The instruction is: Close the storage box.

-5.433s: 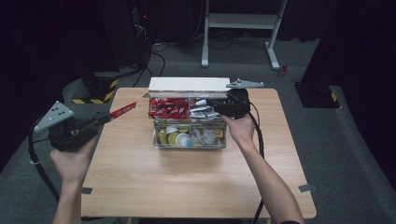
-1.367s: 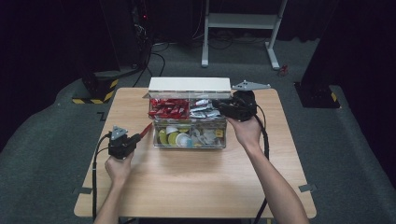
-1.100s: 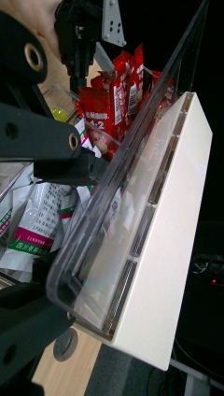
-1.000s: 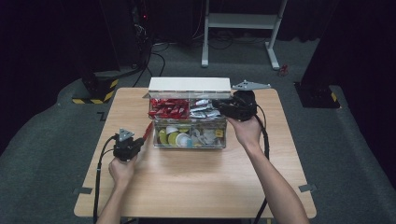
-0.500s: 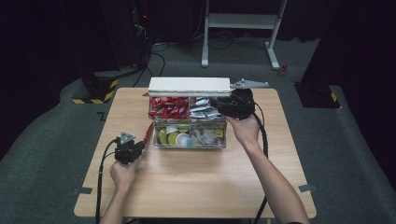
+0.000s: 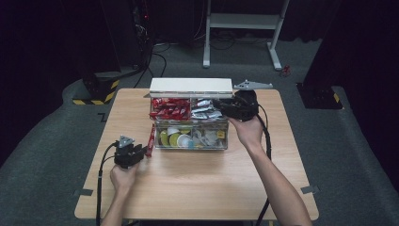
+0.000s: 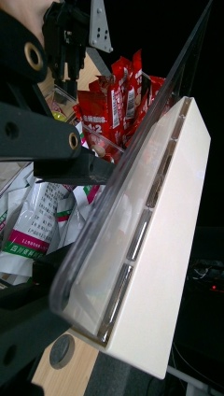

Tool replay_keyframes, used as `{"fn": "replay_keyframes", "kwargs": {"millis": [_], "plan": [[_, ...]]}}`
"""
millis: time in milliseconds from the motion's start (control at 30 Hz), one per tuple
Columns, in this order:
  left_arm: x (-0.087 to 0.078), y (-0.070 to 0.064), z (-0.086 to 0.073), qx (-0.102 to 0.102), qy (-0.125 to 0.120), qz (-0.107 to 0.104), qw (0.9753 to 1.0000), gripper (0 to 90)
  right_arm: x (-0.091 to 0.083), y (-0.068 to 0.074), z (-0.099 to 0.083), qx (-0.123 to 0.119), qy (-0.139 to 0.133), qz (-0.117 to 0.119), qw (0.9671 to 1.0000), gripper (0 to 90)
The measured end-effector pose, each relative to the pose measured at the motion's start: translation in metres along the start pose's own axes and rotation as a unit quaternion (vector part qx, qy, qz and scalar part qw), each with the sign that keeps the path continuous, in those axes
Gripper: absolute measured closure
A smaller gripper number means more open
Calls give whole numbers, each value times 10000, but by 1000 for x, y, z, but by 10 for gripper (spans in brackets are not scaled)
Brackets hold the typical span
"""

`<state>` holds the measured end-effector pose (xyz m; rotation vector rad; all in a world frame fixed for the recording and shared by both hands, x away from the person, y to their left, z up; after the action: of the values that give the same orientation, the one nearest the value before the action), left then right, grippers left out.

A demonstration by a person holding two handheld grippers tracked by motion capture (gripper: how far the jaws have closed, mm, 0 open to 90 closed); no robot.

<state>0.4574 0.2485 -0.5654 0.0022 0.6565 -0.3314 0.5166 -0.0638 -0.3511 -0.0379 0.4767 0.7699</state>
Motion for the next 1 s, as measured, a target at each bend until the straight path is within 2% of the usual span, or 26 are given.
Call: {"fn": "replay_keyframes", "kwargs": {"millis": [33,200,300,333,533,667,767,867,1000], "plan": [[-3,-1,-1,-32,-28,-47,10000,571,-1,0,-1,-3,-33,-22,10000,602],[-8,-3,-6,-82,-28,-101,9999,479,-4,0,-5,2,-39,-21,10000,608],[-12,-1,-14,-77,77,-80,9999,439,-4,1,-5,-26,-40,-35,10000,605],[-15,2,-20,-75,131,-17,9999,429,-5,1,-5,-30,-67,-10,10000,605],[-21,10,-29,-107,141,21,9998,403,-6,2,-5,-29,-113,24,9999,604],[-21,14,-37,-25,257,183,9995,379,-10,6,-6,-81,-149,49,9998,605],[-22,18,-39,-55,218,305,9993,367,-12,7,-8,-98,-154,68,9998,604],[-23,20,-40,-65,178,331,9993,360,-12,8,-12,-96,-145,75,9998,604],[-24,21,-42,11,184,438,9989,345,-11,9,-16,-89,-118,80,9999,604]]}}
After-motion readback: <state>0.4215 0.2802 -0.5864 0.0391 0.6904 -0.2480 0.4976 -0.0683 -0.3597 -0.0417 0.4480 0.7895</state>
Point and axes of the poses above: each handheld gripper's, and its own axes: x roughly forward along the jaws, z roughly out of its top, y roughly to its left, the point moved 9 cm from there along x, roughly forward along the jaws, and after that the axes turned 1 degree about -y, right-handed, at the moved point
